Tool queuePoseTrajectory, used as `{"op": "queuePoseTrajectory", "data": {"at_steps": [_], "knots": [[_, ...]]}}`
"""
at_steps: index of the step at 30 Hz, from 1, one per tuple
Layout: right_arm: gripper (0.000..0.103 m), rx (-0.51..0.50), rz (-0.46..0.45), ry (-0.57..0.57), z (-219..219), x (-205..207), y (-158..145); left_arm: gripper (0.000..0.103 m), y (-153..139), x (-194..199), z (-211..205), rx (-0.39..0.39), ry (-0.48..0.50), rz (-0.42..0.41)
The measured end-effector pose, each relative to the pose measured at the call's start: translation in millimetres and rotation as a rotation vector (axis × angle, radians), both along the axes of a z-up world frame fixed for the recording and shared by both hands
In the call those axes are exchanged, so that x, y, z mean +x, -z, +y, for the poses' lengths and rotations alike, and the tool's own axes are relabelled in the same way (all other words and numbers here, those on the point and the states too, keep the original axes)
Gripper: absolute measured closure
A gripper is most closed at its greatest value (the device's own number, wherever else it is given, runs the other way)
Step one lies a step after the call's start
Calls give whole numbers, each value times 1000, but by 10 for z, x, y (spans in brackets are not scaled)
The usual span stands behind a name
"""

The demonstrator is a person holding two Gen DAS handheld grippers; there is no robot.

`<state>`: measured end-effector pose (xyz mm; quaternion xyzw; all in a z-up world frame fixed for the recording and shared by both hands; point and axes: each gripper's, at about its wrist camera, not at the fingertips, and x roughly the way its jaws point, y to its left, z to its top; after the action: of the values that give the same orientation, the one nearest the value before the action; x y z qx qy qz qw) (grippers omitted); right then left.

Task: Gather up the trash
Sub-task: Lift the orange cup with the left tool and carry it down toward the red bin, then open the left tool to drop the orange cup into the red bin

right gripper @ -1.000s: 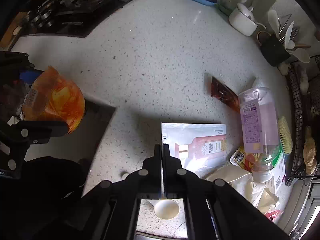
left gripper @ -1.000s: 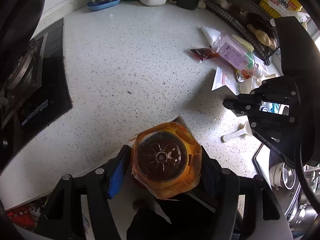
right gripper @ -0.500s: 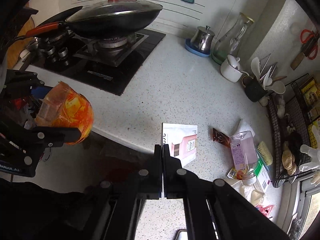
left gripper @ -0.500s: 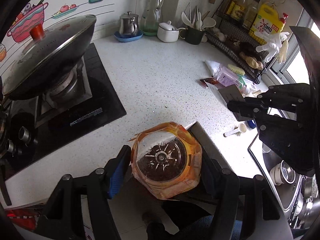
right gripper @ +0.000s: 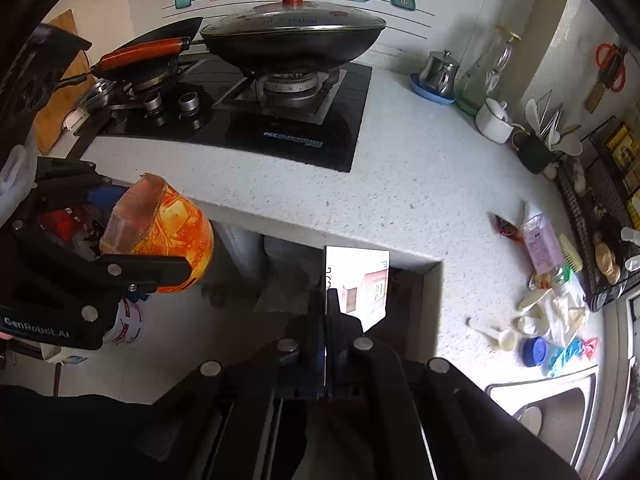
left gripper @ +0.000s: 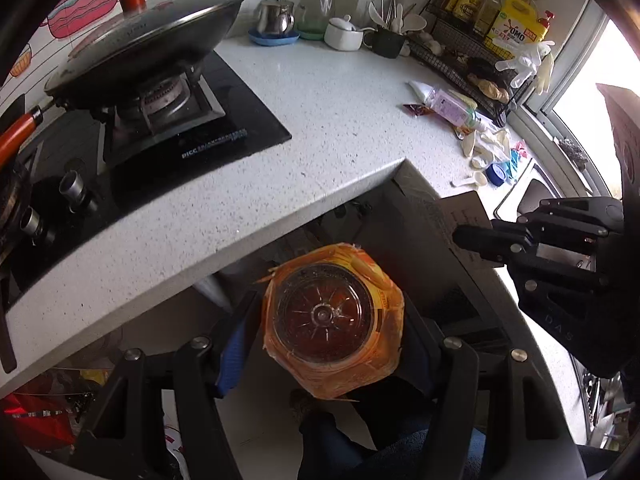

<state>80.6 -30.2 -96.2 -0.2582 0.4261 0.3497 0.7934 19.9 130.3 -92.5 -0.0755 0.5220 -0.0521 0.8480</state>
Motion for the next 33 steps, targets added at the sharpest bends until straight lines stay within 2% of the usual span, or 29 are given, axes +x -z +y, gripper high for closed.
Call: {"op": "queuePoseTrajectory", "data": {"at_steps": [3, 7, 10, 14, 22, 26, 30, 33], "knots": [[103, 0, 52, 42, 44, -92, 227, 39, 203, -45, 35, 23, 12, 31], [103, 0, 124, 114, 56, -132, 541, 39, 560, -47, 62, 8, 27, 79], [103, 3, 177, 161, 33, -94, 826, 39, 883, 16, 30, 15, 42, 110], [103, 38, 255, 224, -36, 27, 1292, 39, 1386, 153, -48, -15, 60, 143], [103, 78, 344, 398, -242, 334, 2635, 39, 2852, 551, -204, -34, 110, 255], [103, 121, 416, 473, -342, 519, 3296, 39, 3550, 715, -304, -46, 147, 282], [103, 134, 449, 534, -343, 637, 3870, 39, 4162, 892, -410, -81, 176, 346], [103, 139, 451, 559, -411, 690, 4191, 39, 4560, 980, -535, -86, 204, 380]]}}
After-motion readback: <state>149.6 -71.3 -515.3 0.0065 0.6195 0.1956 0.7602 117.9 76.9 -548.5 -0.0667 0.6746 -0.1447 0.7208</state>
